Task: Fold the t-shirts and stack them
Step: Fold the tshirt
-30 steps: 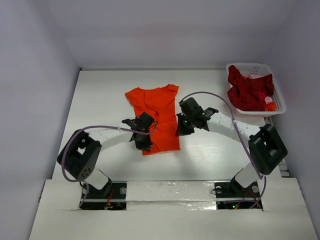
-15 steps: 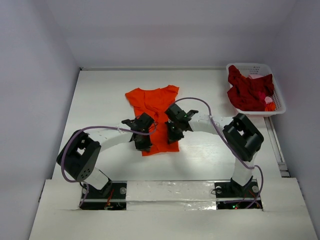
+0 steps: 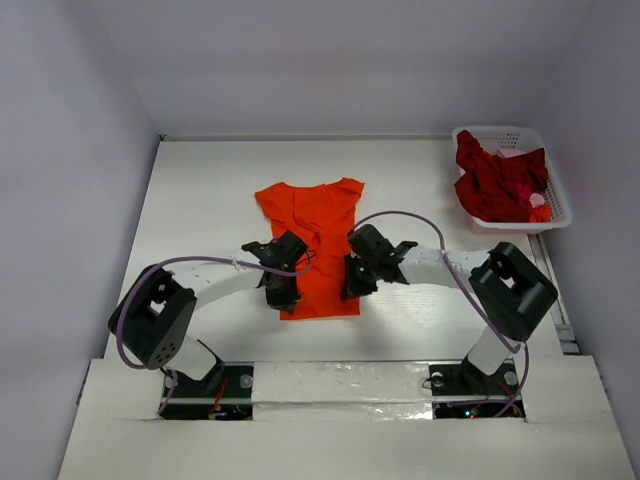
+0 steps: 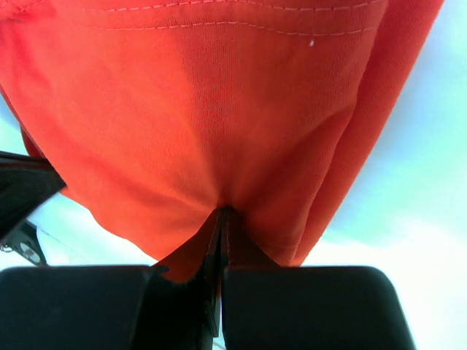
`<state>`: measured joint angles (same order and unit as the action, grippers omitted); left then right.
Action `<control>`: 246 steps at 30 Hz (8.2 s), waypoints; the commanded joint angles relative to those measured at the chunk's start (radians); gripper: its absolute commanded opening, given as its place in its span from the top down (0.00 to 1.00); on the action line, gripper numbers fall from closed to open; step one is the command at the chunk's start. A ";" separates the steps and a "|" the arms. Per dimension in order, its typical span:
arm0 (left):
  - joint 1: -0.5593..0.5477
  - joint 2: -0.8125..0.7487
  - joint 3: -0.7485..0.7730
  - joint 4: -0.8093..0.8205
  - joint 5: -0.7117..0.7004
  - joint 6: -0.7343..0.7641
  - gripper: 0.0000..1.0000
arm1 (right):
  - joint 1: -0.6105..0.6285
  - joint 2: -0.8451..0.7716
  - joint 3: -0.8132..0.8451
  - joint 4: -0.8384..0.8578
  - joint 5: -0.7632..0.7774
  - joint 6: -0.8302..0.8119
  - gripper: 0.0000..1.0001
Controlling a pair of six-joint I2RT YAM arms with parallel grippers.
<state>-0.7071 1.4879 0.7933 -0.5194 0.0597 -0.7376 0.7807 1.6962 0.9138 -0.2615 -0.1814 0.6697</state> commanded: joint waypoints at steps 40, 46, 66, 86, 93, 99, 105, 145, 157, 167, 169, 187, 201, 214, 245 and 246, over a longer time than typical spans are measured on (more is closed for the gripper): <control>-0.209 -0.121 0.171 -0.315 -0.090 -0.078 0.68 | 0.049 -0.364 -0.156 -0.283 0.134 0.080 0.86; -0.209 -0.158 0.337 -0.373 -0.213 -0.089 0.28 | 0.049 -0.480 -0.023 -0.395 0.244 0.044 0.15; 0.385 0.299 0.697 0.137 -0.161 0.133 0.36 | -0.475 0.101 0.666 -0.318 0.093 -0.203 0.18; 0.480 0.472 0.678 0.230 0.002 0.130 0.47 | -0.570 0.425 0.893 -0.300 -0.047 -0.167 0.24; 0.480 0.485 0.705 0.205 0.011 0.135 0.48 | -0.571 0.464 0.907 -0.295 -0.050 -0.162 0.24; 0.480 0.489 0.713 0.200 0.034 0.138 0.48 | -0.571 0.484 0.896 -0.285 -0.062 -0.159 0.24; 0.489 0.494 0.710 0.203 0.043 0.135 0.49 | -0.571 0.482 0.852 -0.249 -0.081 -0.145 0.24; 0.508 0.471 0.756 0.162 0.058 0.139 0.51 | -0.571 0.445 0.709 -0.176 -0.141 -0.059 0.52; 0.517 0.462 0.739 0.165 0.069 0.144 0.51 | -0.571 0.457 0.750 -0.197 -0.122 -0.068 0.47; 0.517 0.445 0.725 0.163 0.075 0.147 0.52 | -0.571 0.477 0.800 -0.217 -0.098 -0.074 0.50; 0.517 0.440 0.719 0.165 0.075 0.149 0.52 | -0.571 0.482 0.804 -0.220 -0.092 -0.074 0.53; 0.517 0.436 0.710 0.162 0.071 0.149 0.52 | -0.571 0.499 0.827 -0.240 -0.081 -0.062 1.00; 0.526 0.459 0.574 0.286 0.117 0.118 0.50 | -0.571 0.494 0.820 -0.239 -0.089 -0.064 1.00; 0.555 0.531 0.560 0.418 0.169 0.069 0.55 | -0.571 0.484 0.820 -0.243 -0.095 -0.081 1.00; 0.555 0.561 0.555 0.357 0.190 0.081 0.74 | -0.571 0.485 0.846 -0.252 -0.101 -0.074 1.00; 0.555 0.563 0.549 0.357 0.190 0.080 0.78 | -0.571 0.484 0.844 -0.254 -0.101 -0.078 1.00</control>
<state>-0.1532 2.0407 1.3586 -0.1162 0.2588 -0.6727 0.2062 2.1887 1.7218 -0.5186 -0.2756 0.5987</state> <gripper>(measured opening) 0.245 0.030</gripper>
